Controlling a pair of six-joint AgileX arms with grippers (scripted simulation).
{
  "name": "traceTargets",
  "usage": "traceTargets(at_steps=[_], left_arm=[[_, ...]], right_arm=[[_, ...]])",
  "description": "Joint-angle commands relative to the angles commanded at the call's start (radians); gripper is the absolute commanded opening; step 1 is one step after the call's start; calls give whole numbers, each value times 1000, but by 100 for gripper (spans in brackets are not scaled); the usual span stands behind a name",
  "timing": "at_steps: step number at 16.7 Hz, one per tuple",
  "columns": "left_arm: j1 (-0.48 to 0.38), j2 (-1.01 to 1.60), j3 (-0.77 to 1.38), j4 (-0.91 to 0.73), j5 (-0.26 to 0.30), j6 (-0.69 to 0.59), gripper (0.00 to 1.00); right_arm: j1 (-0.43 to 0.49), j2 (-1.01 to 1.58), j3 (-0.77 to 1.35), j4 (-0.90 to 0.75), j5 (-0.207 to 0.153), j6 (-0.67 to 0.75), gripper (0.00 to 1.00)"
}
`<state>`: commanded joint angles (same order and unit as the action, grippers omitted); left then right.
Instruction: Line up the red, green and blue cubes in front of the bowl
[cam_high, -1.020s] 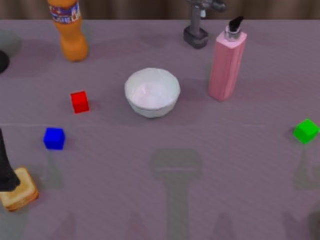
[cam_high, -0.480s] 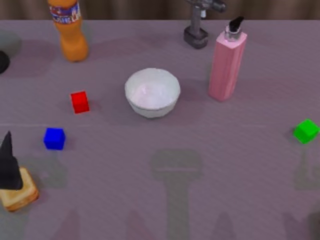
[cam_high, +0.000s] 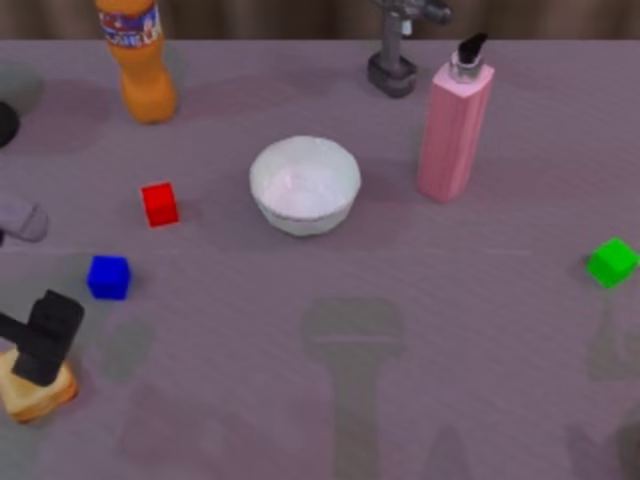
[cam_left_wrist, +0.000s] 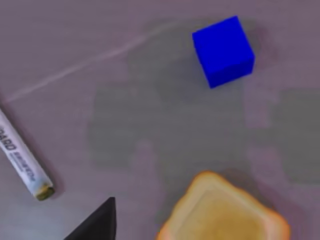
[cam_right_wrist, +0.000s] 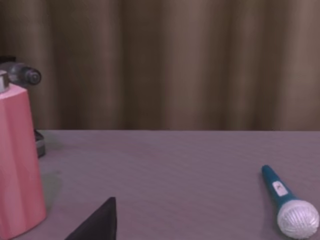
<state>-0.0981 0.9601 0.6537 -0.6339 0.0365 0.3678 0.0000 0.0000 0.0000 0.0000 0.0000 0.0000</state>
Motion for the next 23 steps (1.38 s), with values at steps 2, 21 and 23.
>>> traceTargets(at_steps=[2, 21, 23], left_arm=[[-18, 221, 157, -132, -2, 93, 100], [-110, 1455, 1527, -705, -31, 731, 100], [-110, 1456, 1531, -705, -31, 733, 100]], right_arm=[[0, 0, 0, 0, 0, 0, 100], [0, 0, 0, 0, 0, 0, 100], [0, 0, 0, 0, 0, 0, 100]])
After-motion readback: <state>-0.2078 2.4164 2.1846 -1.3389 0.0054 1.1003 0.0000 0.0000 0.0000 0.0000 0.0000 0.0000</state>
